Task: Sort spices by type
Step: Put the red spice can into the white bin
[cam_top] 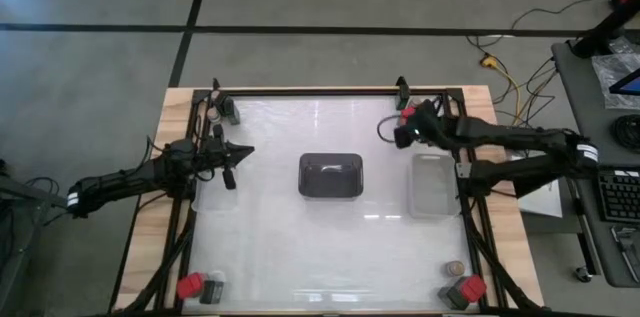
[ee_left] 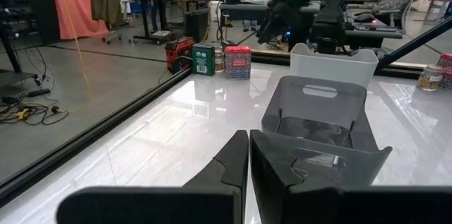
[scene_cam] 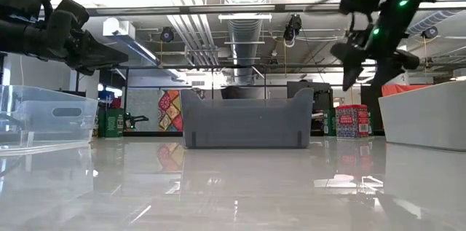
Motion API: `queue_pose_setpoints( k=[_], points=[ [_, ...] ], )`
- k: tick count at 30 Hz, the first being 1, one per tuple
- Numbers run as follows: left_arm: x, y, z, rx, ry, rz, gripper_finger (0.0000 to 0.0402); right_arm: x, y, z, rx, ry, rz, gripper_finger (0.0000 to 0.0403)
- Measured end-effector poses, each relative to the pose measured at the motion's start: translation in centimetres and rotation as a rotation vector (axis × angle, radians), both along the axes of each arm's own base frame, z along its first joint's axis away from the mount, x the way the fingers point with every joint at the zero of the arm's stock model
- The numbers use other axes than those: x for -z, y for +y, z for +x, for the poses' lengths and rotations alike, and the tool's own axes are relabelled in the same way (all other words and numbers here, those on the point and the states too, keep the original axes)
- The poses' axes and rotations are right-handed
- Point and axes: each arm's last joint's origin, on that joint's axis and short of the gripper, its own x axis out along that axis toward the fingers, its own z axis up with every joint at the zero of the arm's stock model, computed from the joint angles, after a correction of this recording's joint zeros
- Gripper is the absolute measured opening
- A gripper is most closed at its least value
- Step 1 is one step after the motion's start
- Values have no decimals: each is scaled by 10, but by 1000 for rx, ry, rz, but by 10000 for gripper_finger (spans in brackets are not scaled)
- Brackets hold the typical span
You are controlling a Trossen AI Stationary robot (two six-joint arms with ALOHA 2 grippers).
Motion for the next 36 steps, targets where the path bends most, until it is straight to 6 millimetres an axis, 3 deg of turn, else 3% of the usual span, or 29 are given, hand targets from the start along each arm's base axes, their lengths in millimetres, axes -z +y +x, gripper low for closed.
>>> queue_pose_setpoints(
  k=[6,13,36],
  points=[
    [0,0,0,0,0,0,0,9,-32,1,18,36,187,368],
    [0,0,0,0,0,0,0,21,-54,-4,48,89,204,368],
    [0,0,0,0,0,0,0,42,-81,15,-101,29,188,358]
  ],
)
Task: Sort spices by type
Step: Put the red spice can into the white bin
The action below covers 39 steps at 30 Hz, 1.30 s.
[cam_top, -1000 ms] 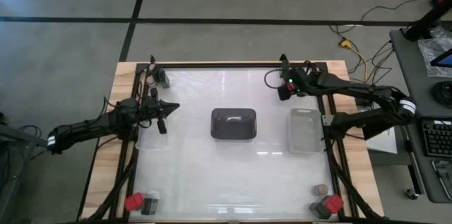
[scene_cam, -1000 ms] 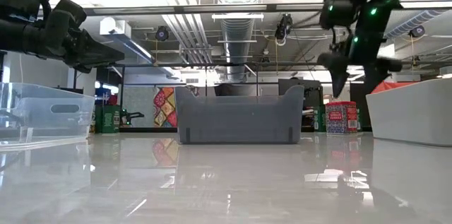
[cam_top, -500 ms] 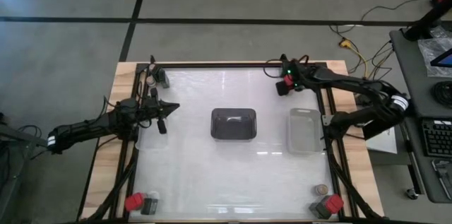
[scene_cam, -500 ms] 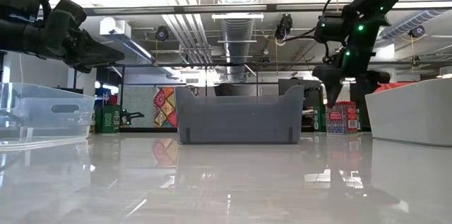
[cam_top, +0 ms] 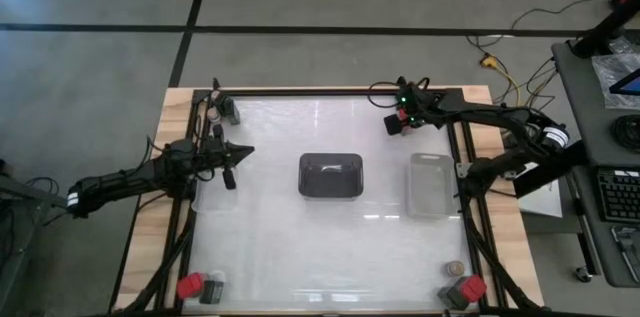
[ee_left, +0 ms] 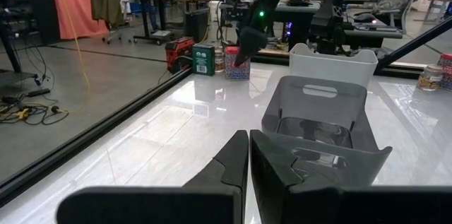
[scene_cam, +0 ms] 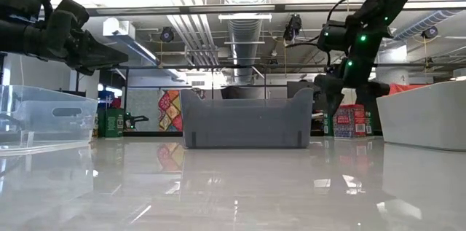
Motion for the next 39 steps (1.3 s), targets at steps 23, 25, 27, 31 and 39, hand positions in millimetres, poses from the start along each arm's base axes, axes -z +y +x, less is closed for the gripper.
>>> queue_pose_setpoints(
  k=[23,25,27,31,39],
  points=[
    [0,0,0,0,0,0,0,-9,8,3,12,-50,-13,225],
    [0,0,0,0,0,0,0,-18,15,6,-2,-74,-19,223],
    [0,0,0,0,0,0,0,-31,24,11,-26,-116,-27,214],
    [0,0,0,0,0,0,0,-57,55,21,-83,-220,-3,207],
    [0,0,0,0,0,0,0,-121,147,13,-166,-301,187,219]
  ],
)
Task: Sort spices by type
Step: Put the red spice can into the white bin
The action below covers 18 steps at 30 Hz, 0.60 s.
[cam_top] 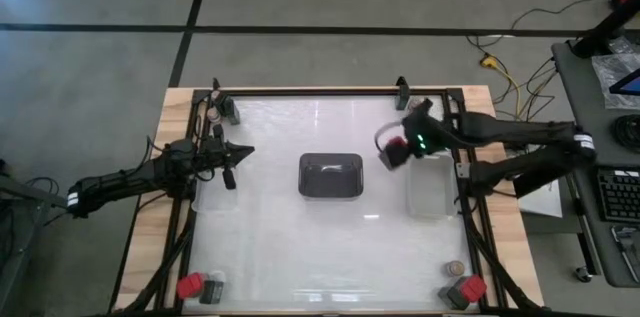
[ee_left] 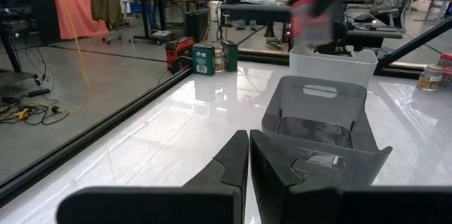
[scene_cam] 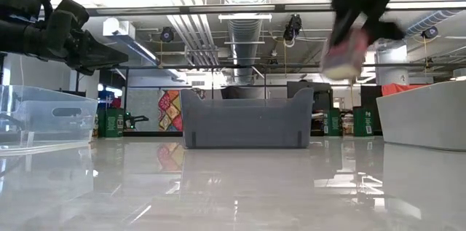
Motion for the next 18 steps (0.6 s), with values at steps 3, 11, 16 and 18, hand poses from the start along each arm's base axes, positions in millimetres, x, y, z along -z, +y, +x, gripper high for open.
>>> queue_pose_setpoints(
  k=[3,11,16,18],
  points=[
    [0,0,0,0,0,0,0,-18,25,-14,50,42,20,214],
    [0,0,0,0,0,0,0,-9,53,-41,287,252,-45,220],
    [0,0,0,0,1,0,0,29,54,-43,455,347,-75,216],
    [0,0,0,0,0,0,0,46,54,-45,506,372,-80,212]
  ],
)
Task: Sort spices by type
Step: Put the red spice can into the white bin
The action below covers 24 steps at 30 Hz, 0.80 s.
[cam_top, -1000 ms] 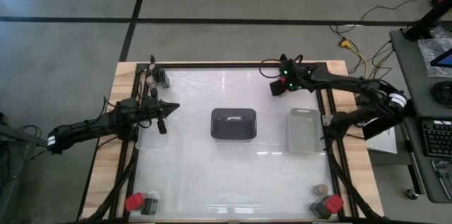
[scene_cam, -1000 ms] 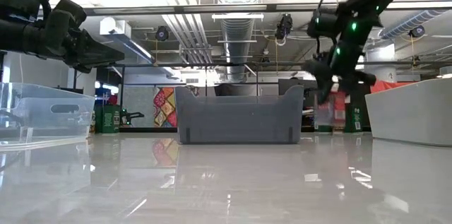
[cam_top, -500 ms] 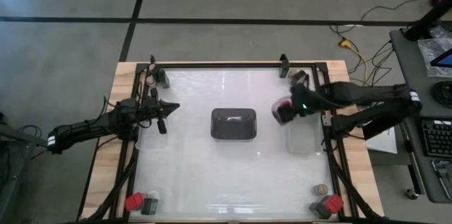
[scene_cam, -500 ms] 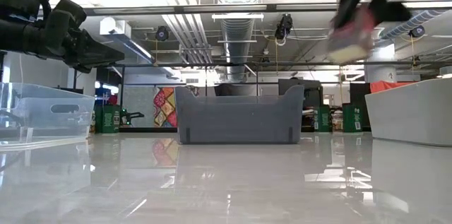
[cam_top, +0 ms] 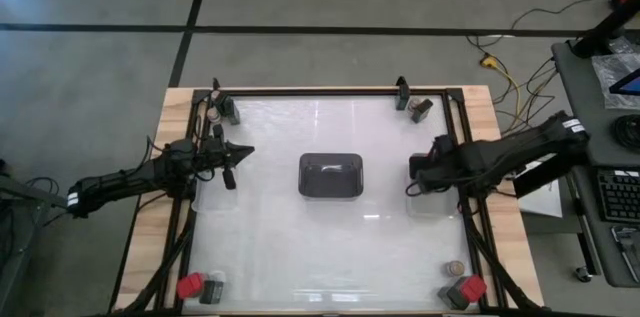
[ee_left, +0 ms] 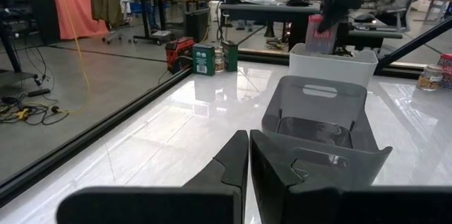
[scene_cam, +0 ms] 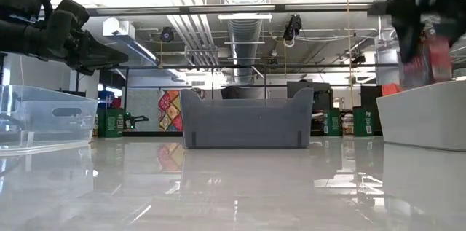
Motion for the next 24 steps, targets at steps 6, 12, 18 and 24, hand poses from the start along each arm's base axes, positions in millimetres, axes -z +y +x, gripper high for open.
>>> queue_pose_setpoints(
  k=[6,12,18,24],
  points=[
    [0,0,0,0,0,0,0,38,-1,-2,81,-46,-7,221],
    [0,0,0,0,0,0,0,56,-1,0,112,-34,-43,221],
    [0,0,0,0,0,0,0,59,0,6,110,-64,-47,213],
    [0,0,0,0,0,0,0,60,1,9,107,-74,-44,236]
  ],
)
